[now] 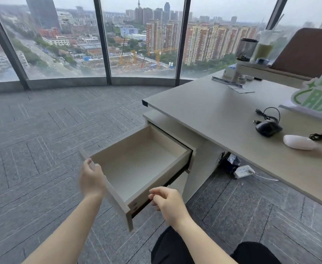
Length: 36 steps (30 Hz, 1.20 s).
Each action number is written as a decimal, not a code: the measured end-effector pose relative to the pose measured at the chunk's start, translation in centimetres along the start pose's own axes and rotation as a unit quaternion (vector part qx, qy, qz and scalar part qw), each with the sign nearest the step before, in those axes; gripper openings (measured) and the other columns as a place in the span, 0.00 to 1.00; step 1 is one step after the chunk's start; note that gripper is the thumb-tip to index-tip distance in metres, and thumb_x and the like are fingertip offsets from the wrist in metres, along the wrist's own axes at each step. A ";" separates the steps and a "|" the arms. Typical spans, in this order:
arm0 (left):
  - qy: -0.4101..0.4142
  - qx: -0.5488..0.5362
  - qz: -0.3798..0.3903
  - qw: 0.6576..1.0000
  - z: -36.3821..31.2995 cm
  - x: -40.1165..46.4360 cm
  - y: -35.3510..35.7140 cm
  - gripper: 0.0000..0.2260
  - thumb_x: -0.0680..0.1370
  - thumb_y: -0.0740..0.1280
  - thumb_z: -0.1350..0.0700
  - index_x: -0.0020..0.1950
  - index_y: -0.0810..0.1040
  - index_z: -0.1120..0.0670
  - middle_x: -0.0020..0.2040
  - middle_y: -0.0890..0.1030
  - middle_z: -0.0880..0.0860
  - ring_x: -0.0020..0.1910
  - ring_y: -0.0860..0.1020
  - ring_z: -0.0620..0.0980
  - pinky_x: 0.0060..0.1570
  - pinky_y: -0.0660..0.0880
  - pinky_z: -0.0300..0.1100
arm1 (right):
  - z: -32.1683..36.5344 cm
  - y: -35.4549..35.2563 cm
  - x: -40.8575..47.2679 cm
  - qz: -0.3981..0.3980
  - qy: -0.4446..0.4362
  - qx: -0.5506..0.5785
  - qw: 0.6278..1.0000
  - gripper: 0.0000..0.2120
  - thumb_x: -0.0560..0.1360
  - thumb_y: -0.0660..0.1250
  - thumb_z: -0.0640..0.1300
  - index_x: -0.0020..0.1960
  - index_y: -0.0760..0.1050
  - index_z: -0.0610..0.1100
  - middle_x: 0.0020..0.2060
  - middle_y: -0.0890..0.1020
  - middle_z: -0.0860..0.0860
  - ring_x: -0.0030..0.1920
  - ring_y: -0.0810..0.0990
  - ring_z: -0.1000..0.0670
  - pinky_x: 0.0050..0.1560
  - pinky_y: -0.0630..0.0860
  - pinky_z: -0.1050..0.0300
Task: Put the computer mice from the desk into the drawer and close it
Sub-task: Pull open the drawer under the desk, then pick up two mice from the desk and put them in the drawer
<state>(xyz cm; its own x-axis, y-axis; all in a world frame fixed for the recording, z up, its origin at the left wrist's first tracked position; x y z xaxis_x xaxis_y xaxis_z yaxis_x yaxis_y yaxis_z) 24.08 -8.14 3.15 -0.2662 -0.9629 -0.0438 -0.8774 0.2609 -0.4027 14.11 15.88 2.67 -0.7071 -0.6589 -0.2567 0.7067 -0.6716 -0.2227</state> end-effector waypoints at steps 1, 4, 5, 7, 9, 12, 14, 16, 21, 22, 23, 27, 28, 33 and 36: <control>0.054 -0.004 0.009 0.998 -2.7 -0.9 0.9 0.20 0.80 0.54 0.52 0.70 0.68 0.56 0.67 0.74 0.56 0.64 0.73 0.58 0.64 0.71 0.56 | 1.3 -2.3 -0.1 -0.037 -0.027 0.011 0.999 0.12 0.77 0.62 0.36 0.50 0.82 0.47 0.43 0.87 0.48 0.39 0.81 0.51 0.41 0.77 0.54; 0.163 -0.027 0.088 0.982 -10.6 -4.0 5.7 0.15 0.80 0.58 0.56 0.65 0.74 0.55 0.62 0.77 0.54 0.62 0.75 0.54 0.61 0.71 0.48 | 5.1 -10.9 -0.8 -0.177 -0.107 0.000 0.978 0.13 0.77 0.62 0.36 0.48 0.83 0.48 0.39 0.87 0.49 0.36 0.82 0.48 0.42 0.80 0.51; 0.186 -0.032 0.127 0.974 -13.0 -5.3 7.9 0.13 0.80 0.59 0.58 0.63 0.76 0.54 0.60 0.79 0.54 0.61 0.75 0.53 0.58 0.70 0.45 | 6.2 -14.1 -1.2 -0.226 -0.123 -0.014 0.966 0.12 0.77 0.62 0.36 0.49 0.83 0.48 0.38 0.87 0.49 0.37 0.82 0.47 0.42 0.80 0.51; 0.220 -0.036 0.200 0.954 -17.1 -8.5 12.8 0.12 0.79 0.61 0.59 0.61 0.78 0.53 0.57 0.80 0.53 0.58 0.77 0.50 0.54 0.69 0.40 | 7.6 -20.8 -2.1 -0.326 -0.128 -0.053 0.935 0.12 0.77 0.63 0.37 0.52 0.82 0.48 0.39 0.86 0.50 0.37 0.81 0.49 0.40 0.77 0.56; 0.243 -0.029 0.261 0.934 -20.4 -11.6 17.8 0.13 0.78 0.62 0.59 0.61 0.78 0.52 0.56 0.81 0.53 0.57 0.77 0.49 0.54 0.68 0.38 | 7.9 -27.3 -2.8 -0.416 -0.102 -0.101 0.898 0.13 0.76 0.62 0.39 0.56 0.80 0.50 0.46 0.85 0.50 0.43 0.81 0.49 0.42 0.73 0.57; 0.274 0.006 0.343 0.898 -24.4 -16.1 25.0 0.15 0.78 0.62 0.58 0.64 0.77 0.52 0.59 0.80 0.56 0.62 0.76 0.52 0.59 0.72 0.44 | 6.9 -35.2 -2.7 -0.465 -0.024 -0.185 0.866 0.19 0.75 0.61 0.40 0.64 0.75 0.52 0.61 0.78 0.48 0.53 0.79 0.44 0.50 0.71 0.53; 0.298 0.041 0.382 0.873 -26.3 -18.5 29.1 0.18 0.78 0.62 0.57 0.68 0.73 0.52 0.65 0.76 0.56 0.65 0.74 0.53 0.63 0.70 0.47 | 5.8 -38.8 -1.5 -0.441 0.035 -0.252 0.861 0.21 0.76 0.60 0.42 0.68 0.72 0.52 0.68 0.70 0.47 0.59 0.76 0.42 0.54 0.71 0.50; 0.314 0.075 0.401 0.857 -27.6 -20.1 32.7 0.21 0.78 0.62 0.56 0.71 0.69 0.52 0.70 0.71 0.55 0.67 0.72 0.53 0.64 0.68 0.44 | 4.7 -41.2 0.0 -0.404 0.081 -0.309 0.857 0.23 0.77 0.60 0.47 0.72 0.68 0.53 0.72 0.64 0.48 0.66 0.73 0.43 0.60 0.71 0.49; 0.335 0.140 0.401 0.841 -29.0 -21.6 39.8 0.28 0.75 0.64 0.52 0.75 0.63 0.48 0.76 0.64 0.54 0.71 0.67 0.57 0.67 0.67 0.48 | 3.0 -43.7 3.3 -0.345 0.145 -0.397 0.838 0.26 0.78 0.54 0.61 0.75 0.62 0.58 0.78 0.56 0.47 0.72 0.62 0.40 0.69 0.66 0.46; 0.343 0.155 0.399 0.836 -29.2 -21.8 40.8 0.29 0.75 0.64 0.51 0.76 0.62 0.48 0.76 0.63 0.54 0.72 0.65 0.58 0.67 0.67 0.49 | 3.0 -43.8 3.6 -0.342 0.149 -0.413 0.831 0.25 0.78 0.53 0.62 0.74 0.64 0.58 0.77 0.58 0.47 0.72 0.62 0.40 0.68 0.66 0.45; 0.355 0.176 0.398 0.828 -29.5 -22.1 41.7 0.30 0.75 0.64 0.50 0.76 0.61 0.47 0.76 0.63 0.53 0.72 0.64 0.58 0.67 0.67 0.50 | 3.1 -43.8 3.7 -0.343 0.148 -0.424 0.825 0.25 0.77 0.53 0.63 0.72 0.66 0.58 0.75 0.60 0.47 0.70 0.63 0.39 0.66 0.67 0.45; 0.386 0.240 0.357 0.816 -30.4 -22.9 43.7 0.27 0.72 0.65 0.45 0.71 0.66 0.44 0.69 0.72 0.52 0.67 0.69 0.58 0.60 0.68 0.49 | 2.9 -44.2 3.2 -0.384 0.123 -0.444 0.800 0.17 0.77 0.60 0.59 0.60 0.71 0.50 0.68 0.68 0.45 0.60 0.72 0.36 0.57 0.71 0.46; 0.389 0.244 0.339 0.821 -30.6 -23.0 43.9 0.25 0.71 0.66 0.45 0.68 0.68 0.45 0.66 0.75 0.53 0.64 0.71 0.58 0.58 0.69 0.49 | 2.7 -44.4 3.0 -0.397 0.117 -0.449 0.792 0.14 0.77 0.61 0.57 0.57 0.70 0.49 0.65 0.70 0.44 0.57 0.74 0.37 0.55 0.71 0.46; 0.377 0.205 0.310 0.848 -30.7 -22.9 43.7 0.21 0.69 0.67 0.48 0.59 0.68 0.52 0.58 0.75 0.54 0.58 0.73 0.58 0.51 0.70 0.49 | 2.2 -45.5 2.1 -0.426 0.116 -0.433 0.786 0.13 0.74 0.62 0.42 0.58 0.67 0.43 0.58 0.75 0.39 0.55 0.73 0.37 0.53 0.68 0.48; 0.329 0.098 0.313 0.886 -30.9 -21.6 40.7 0.22 0.70 0.67 0.48 0.61 0.67 0.52 0.58 0.72 0.54 0.58 0.72 0.56 0.49 0.71 0.46 | 2.9 -45.1 1.8 -0.436 0.081 -0.372 0.815 0.15 0.72 0.63 0.42 0.58 0.66 0.41 0.57 0.77 0.37 0.51 0.69 0.40 0.53 0.65 0.48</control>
<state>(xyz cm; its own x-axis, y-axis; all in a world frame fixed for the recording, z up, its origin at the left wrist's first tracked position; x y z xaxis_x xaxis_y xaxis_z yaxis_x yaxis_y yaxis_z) -18.23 25.41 15.92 -0.9072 -0.3690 0.2020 -0.4073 0.6507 -0.6408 -19.09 44.07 14.96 -0.9789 0.0537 0.1969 -0.2007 -0.4295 -0.8805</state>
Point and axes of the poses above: each hand's wrist, its own x-axis towards the middle knuckle, its own y-axis out of the palm, z = x × y, the point moved 5 cm from there along x, towards the middle knuckle
